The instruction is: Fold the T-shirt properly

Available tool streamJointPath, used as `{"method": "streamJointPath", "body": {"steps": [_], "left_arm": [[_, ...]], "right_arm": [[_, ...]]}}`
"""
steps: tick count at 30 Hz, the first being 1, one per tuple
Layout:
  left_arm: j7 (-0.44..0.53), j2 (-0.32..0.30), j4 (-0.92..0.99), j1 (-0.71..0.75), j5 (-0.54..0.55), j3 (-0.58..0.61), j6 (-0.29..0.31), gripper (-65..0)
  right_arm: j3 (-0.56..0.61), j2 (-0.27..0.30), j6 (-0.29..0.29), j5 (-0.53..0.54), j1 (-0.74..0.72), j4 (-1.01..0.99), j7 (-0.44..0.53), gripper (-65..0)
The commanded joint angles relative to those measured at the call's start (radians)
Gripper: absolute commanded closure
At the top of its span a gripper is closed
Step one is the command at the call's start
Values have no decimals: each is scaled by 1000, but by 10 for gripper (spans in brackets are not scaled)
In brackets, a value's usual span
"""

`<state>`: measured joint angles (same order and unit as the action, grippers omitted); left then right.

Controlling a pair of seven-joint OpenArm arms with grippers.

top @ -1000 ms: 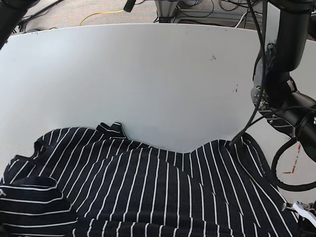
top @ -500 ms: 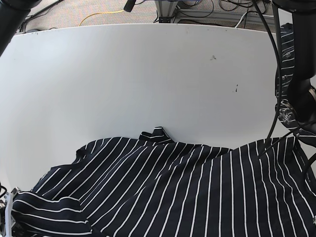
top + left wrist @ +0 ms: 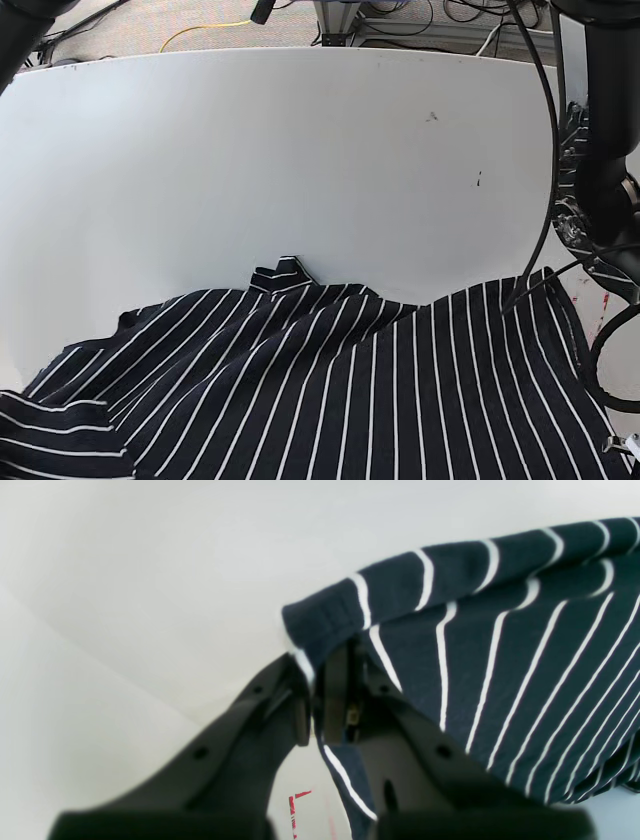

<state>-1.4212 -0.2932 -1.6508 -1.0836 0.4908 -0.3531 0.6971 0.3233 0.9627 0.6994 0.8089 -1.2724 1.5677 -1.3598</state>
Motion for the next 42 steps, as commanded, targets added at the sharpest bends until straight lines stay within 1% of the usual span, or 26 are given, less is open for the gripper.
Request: {"method": "streamJointPath", "body": {"steps": [1,5,10,13,15,18,21,23,27,30,33,35,39,42], "left_arm": [[58,7,-4,-40,-13,1,1,-17],[64,15,-9,-42,-13,35,1,-17],[66,15,-4,-73,-20,36,1,-17],[69,15,-4,-97,-77,36,1,-17],[90,15,-2,-116,-105,36,1,-17],[152,13,19,-126,-139,38,1,-17],[182,7,50,-149,-146,39,1,-17],[194,-4,60,-172,-154,39,1,-17],[211,-21,111,-225,-166,41,1,-17],[248,-51,162,-225,-166,41,1,-17],[306,-85,203,-225,-168,42,1,-17],[333,-110,232,-225,-168,70,1,-17],[340,-154,240,-225,-163,121,1,-17],[340,-166,240,-225,-163,119,1,-17]], "right_arm": [[-46,20,-1,-119,-33,3,26,0],[-94,15,-1,-236,-33,7,98,0],[-131,8,-1,-371,-33,1,207,0],[-157,-27,-1,-455,-33,1,268,0],[-181,-43,-1,-515,-33,-2,290,0],[-234,-106,-1,-603,-33,-39,323,0],[-280,-146,-1,-685,-33,-51,374,0],[-289,-167,-1,-733,-33,-74,434,0],[-287,-176,-1,-758,-33,-118,509,0],[-283,-178,-1,-761,-33,-126,544,0],[-223,-176,-1,-761,-33,-129,552,0],[-188,-175,-1,-761,-33,-122,552,0],[-189,-170,-1,-761,-33,-128,550,0],[-191,-143,-1,-750,-33,-128,544,0]]}}
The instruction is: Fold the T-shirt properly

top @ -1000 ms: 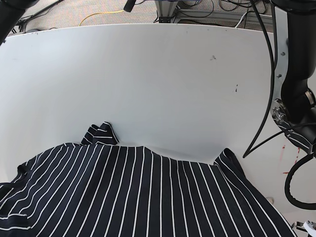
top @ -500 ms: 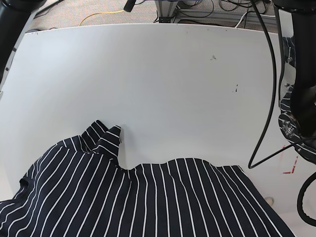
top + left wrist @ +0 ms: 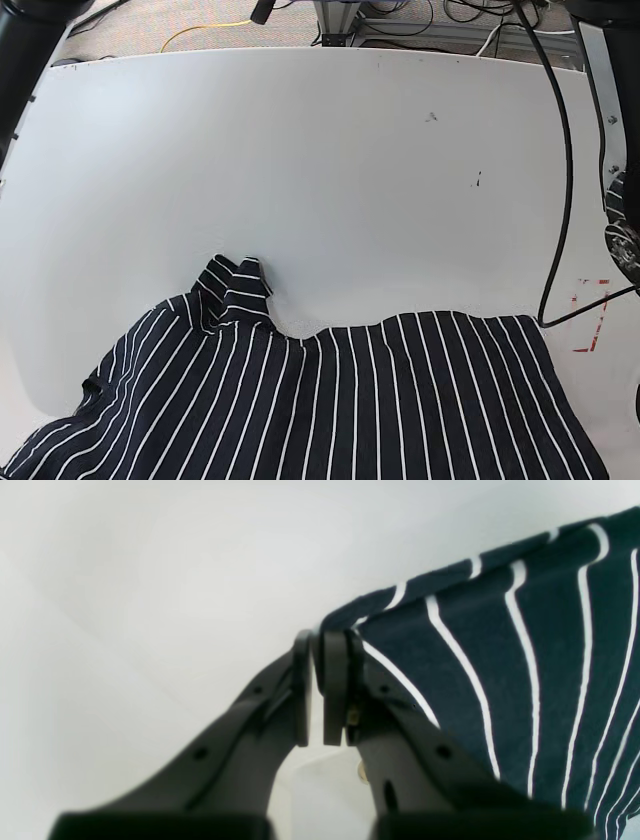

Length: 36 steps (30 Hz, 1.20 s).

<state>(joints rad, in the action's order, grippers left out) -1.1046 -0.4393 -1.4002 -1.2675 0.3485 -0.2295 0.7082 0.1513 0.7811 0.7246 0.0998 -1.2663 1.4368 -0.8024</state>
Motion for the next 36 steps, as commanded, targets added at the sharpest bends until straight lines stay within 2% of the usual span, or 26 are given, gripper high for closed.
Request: {"method": "streamJointPath", "body": {"steps": [1,6,10,18,27,36], "left_arm": [[24,-23,-11,-42,-19,-5,-10,-17],[22,-20,-51,-38,-19,-3,-10,-17],[19,-19,-127,41,-19,-1,-10,-17],[19,9,-163,73,-19,0,-10,-17],[19,9,-170,71,-19,0,-10,-18],[21,7,-164,90,-21,-8,-10,-18]], "right_arm": [[-20,45,-26,-41,-39,3,-12,0],[-112,45,-26,-41,-39,11,-24,0],[-187,44,-26,-42,-39,48,-62,0],[-256,38,-26,-41,73,83,-79,0],[-249,-7,-26,-42,79,84,-81,0],[-66,-111,-26,-51,-36,86,-81,0]]}}
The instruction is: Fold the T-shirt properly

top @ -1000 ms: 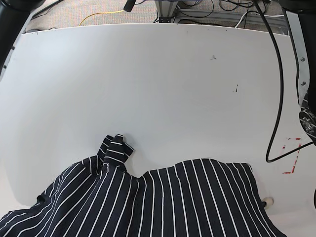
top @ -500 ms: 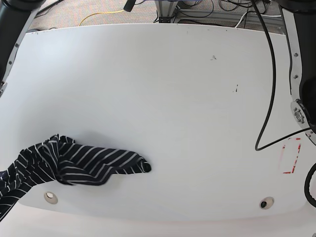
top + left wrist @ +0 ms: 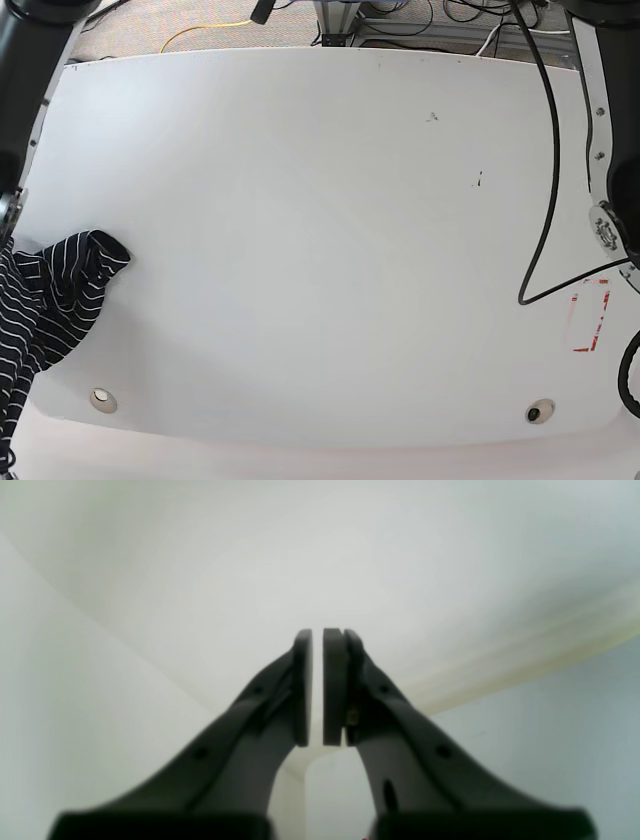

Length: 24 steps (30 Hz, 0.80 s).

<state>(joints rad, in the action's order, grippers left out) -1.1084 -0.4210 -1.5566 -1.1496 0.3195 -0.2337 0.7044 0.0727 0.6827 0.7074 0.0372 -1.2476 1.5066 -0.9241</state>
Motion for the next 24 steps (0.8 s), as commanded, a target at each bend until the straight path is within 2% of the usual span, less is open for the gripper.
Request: {"method": "streamJointPath", "body": {"steps": [1,4,8,13,16,20,24], "left_arm": [[24,-12,-11,-19,8,-8,-6,-18],[24,-14,-8,-5,8,-69,-6,-18],[24,-63,-2,4,8,-108,-6,-21],[24,-108,28,4,10,-114,-6,-21],[26,-120,28,16,10,-114,-6,-21],[26,-120,21,26,10,-114,-6,-21],[26,-120,26,36,10,-115,-6,-21]], "right_arm": [[34,-31,-9,11,-58,16,41,0],[80,-87,-9,11,-58,13,40,0],[175,-179,-9,0,-58,12,40,0],[213,-352,-9,-127,-58,9,20,0],[212,-433,-9,-190,-58,-48,0,0],[210,-458,-9,-194,-58,-117,3,0],[210,-438,-9,-196,-58,-130,6,0]]}}
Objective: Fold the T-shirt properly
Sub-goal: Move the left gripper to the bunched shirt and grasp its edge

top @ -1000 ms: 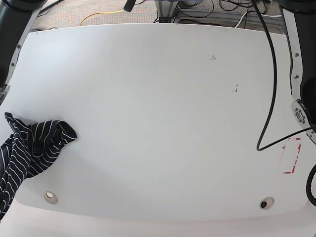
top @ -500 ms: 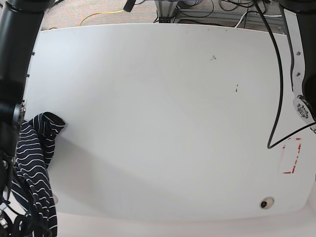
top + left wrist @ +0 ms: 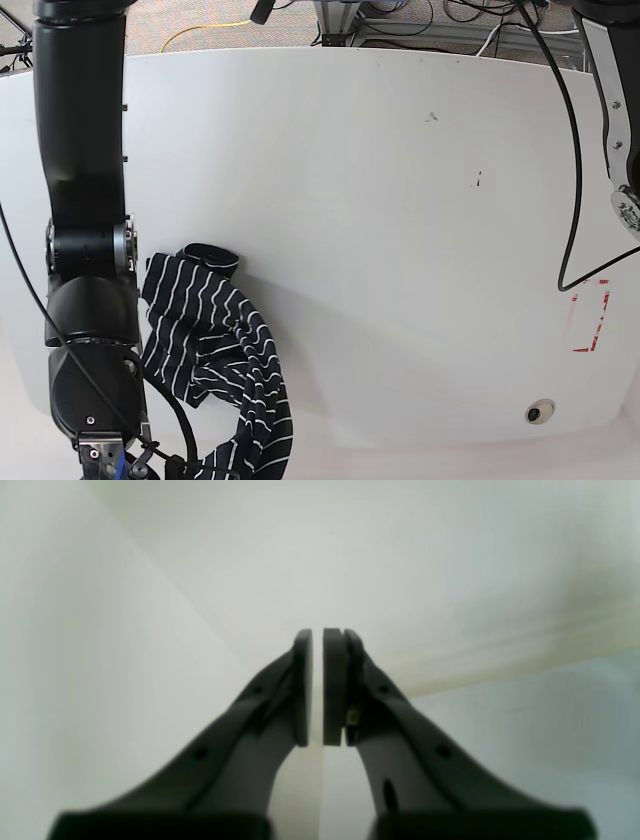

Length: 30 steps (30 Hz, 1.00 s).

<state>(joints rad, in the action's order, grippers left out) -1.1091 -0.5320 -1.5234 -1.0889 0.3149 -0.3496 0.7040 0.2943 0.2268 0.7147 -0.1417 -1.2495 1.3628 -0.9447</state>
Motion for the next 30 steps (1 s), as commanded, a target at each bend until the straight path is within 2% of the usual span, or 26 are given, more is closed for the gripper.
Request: {"method": "streamJointPath", "body": {"steps": [1,4,9,12,16,18,21,24,28,30], "left_arm": [[27,-9,-7,-20,14,1,-6,-21],[27,-4,-12,-9,14,4,-6,-21],[27,16,-21,95,34,10,-6,-22],[1,66,-38,198,117,10,-6,-24],[-61,105,-119,352,223,10,-6,-35],[-67,140,-151,422,258,10,-6,-82],[-68,201,-207,551,289,10,-6,-219],[-68,272,-220,637,267,10,-6,-357],[-64,365,-170,691,241,40,-6,-360],[-62,392,-138,709,231,50,-6,-360]], "right_arm": [[-11,36,-17,-17,-56,14,26,0],[-11,76,-17,-16,-56,20,26,0],[-13,173,-17,-14,-56,73,25,0],[-33,213,-17,-14,-56,143,23,0],[-93,224,-17,-20,-56,232,19,0],[-108,224,-17,-20,-56,249,17,0],[-126,224,-17,-20,-56,289,-12,0],[-142,220,-17,-16,-39,300,-35,0],[-149,217,-17,-16,15,304,-35,0],[-151,217,-17,-16,32,304,-35,0]]}}
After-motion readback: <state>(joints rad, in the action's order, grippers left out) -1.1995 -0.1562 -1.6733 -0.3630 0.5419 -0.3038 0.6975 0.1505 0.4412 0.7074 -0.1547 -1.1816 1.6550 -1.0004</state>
